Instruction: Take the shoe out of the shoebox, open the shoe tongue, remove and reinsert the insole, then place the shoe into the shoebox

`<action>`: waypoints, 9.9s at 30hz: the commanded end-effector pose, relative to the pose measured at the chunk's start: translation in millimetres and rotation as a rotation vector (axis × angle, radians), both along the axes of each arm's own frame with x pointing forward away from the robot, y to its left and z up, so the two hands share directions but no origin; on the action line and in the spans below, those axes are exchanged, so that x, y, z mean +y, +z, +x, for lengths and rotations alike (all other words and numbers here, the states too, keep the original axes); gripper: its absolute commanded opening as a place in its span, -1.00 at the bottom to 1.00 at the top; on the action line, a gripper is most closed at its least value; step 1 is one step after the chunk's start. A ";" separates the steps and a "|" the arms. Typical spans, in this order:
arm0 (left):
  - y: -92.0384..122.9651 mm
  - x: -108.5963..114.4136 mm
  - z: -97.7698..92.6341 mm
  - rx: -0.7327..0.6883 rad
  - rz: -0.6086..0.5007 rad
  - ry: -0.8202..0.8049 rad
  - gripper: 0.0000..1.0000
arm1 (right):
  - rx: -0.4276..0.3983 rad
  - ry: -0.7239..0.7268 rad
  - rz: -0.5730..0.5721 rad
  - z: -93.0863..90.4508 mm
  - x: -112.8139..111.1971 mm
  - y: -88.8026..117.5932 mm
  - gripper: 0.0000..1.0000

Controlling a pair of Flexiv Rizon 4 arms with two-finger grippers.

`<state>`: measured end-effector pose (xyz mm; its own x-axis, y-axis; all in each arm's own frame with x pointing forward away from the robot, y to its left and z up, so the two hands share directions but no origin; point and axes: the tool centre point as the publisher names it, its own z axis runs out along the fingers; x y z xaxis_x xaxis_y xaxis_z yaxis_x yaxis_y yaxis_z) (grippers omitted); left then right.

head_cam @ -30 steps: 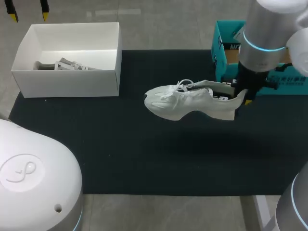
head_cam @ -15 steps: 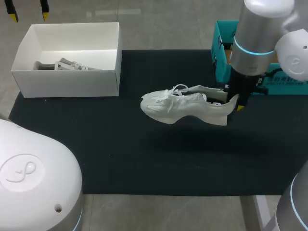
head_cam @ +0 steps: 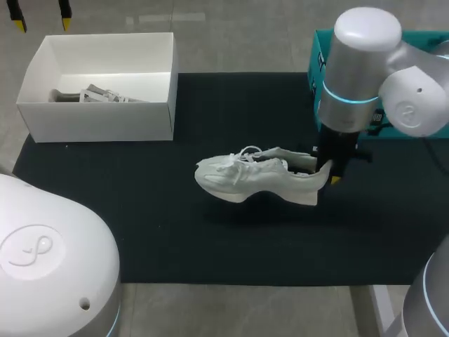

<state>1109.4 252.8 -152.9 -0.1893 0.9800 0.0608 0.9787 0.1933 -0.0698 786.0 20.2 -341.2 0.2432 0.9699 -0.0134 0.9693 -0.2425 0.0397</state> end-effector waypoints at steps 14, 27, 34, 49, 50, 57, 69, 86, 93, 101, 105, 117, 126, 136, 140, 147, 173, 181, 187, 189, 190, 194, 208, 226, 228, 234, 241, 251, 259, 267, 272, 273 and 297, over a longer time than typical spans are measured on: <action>0.4 0.3 -0.1 0.001 0.002 -0.001 1.00 | 0.047 -0.028 -0.094 -7.4 -5.8 -43.3 -1.00; 0.4 0.3 -0.1 0.001 0.002 -0.001 1.00 | 0.071 -0.057 -0.104 -14.3 -5.7 -55.2 1.00; 0.4 0.3 -0.1 0.001 0.002 -0.001 1.00 | -0.053 -0.103 -0.075 -11.9 -7.6 -16.9 1.00; 0.4 0.3 -0.1 0.001 0.002 -0.001 1.00 | -0.407 0.379 0.284 10.0 23.7 74.4 1.00; 0.4 0.3 -0.1 0.001 0.002 -0.001 1.00 | -0.411 0.485 0.342 5.8 28.5 78.6 1.00; 0.4 0.3 -0.1 0.001 0.002 -0.001 1.00 | -0.295 0.647 0.480 -5.8 35.6 83.8 1.00; 0.4 0.3 -0.1 0.001 0.002 -0.001 1.00 | -0.295 0.647 0.480 -5.8 35.6 83.8 1.00; 0.4 0.3 -0.1 0.001 0.002 -0.001 1.00 | -0.570 1.135 0.154 4.8 14.7 80.2 1.00; 0.4 0.3 -0.1 0.001 0.002 -0.001 1.00 | -0.906 1.482 0.132 12.7 -13.5 89.7 1.00; 0.4 0.3 -0.1 0.001 0.002 -0.001 1.00 | -0.906 1.482 0.132 12.7 -13.5 89.7 1.00; 0.4 0.3 -0.1 0.001 0.002 -0.001 1.00 | -0.906 1.482 0.132 12.7 -13.5 89.7 1.00; 0.4 0.3 -0.1 0.001 0.002 -0.001 1.00 | -0.912 1.465 0.327 -0.5 -29.8 75.2 1.00; 0.4 0.3 -0.1 0.001 0.002 -0.001 1.00 | -0.907 1.503 0.332 -8.1 -54.0 47.2 1.00; 0.4 0.3 -0.1 0.001 0.002 -0.001 1.00 | -0.788 1.570 0.287 -11.1 -56.3 -9.6 1.00; 0.4 0.3 -0.1 0.001 0.002 -0.001 1.00 | -0.766 1.598 0.313 -6.5 -50.2 -29.0 1.00; 0.4 0.3 -0.1 0.001 0.002 -0.001 1.00 | -0.779 1.589 0.331 10.5 -49.0 -48.4 1.00; 0.4 0.3 -0.1 0.001 0.002 -0.001 1.00 | -0.734 1.496 0.575 3.3 5.5 -78.5 1.00; 0.4 0.3 -0.1 0.001 0.002 -0.001 1.00 | -0.724 1.526 0.570 14.3 26.9 -90.2 1.00; 0.4 0.3 -0.1 0.001 0.002 -0.001 1.00 | -0.722 1.543 0.546 18.0 26.0 -84.9 1.00; 0.4 0.3 -0.1 0.001 0.002 -0.001 1.00 | -0.711 1.549 0.545 16.0 22.4 -85.7 1.00; 0.4 0.3 -0.1 0.001 0.002 -0.001 1.00 | -0.708 1.546 0.546 14.7 20.5 -87.1 1.00; 0.4 0.3 -0.1 0.001 0.002 -0.001 1.00 | -0.697 1.551 0.541 13.3 18.9 -87.4 -1.00; 0.4 0.3 -0.1 0.001 0.002 -0.001 1.00 | -0.690 1.559 0.531 12.9 19.1 -87.5 -1.00; 0.4 0.3 -0.1 0.001 0.002 -0.001 1.00 | -0.690 1.559 0.531 12.9 19.1 -87.5 -1.00; 0.4 0.3 -0.1 0.001 0.002 -0.001 1.00 | -0.690 1.559 0.531 12.9 19.1 -87.5 -1.00; 0.4 0.3 -0.1 0.001 0.002 -0.001 1.00 | -0.690 1.559 0.531 12.9 19.1 -87.5 -1.00; 0.4 0.3 -0.1 0.001 0.002 -0.001 1.00 | -0.690 1.559 0.531 12.9 19.1 -87.5 -1.00; 6.6 -19.5 -18.9 -0.016 0.053 0.056 1.00 | -0.690 1.559 0.531 12.9 19.1 -87.5 -1.00; 6.2 -54.7 -50.1 -0.072 0.118 0.275 1.00 | -0.690 1.559 0.531 12.9 19.1 -87.5 -1.00; 6.9 -101.8 -66.6 -0.148 0.308 0.760 1.00 | -0.690 1.559 0.531 12.9 19.1 -87.5 -1.00; 12.6 -130.9 -73.7 -0.253 0.268 0.986 1.00 | -0.690 1.559 0.531 12.9 19.1 -87.5 -1.00; 12.8 -136.5 -74.0 -0.264 0.234 0.996 1.00 | -0.690 1.559 0.531 12.9 19.1 -87.5 -1.00; 11.7 -166.3 -74.5 -0.264 0.163 1.161 1.00 | -0.690 1.559 0.531 12.9 19.1 -87.5 -1.00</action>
<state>1036.1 85.3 -140.7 -0.9800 0.1990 -0.0016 0.1940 0.9571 0.2151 799.7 38.6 -429.3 -0.9876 0.1503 0.0450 0.1352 0.6694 0.7305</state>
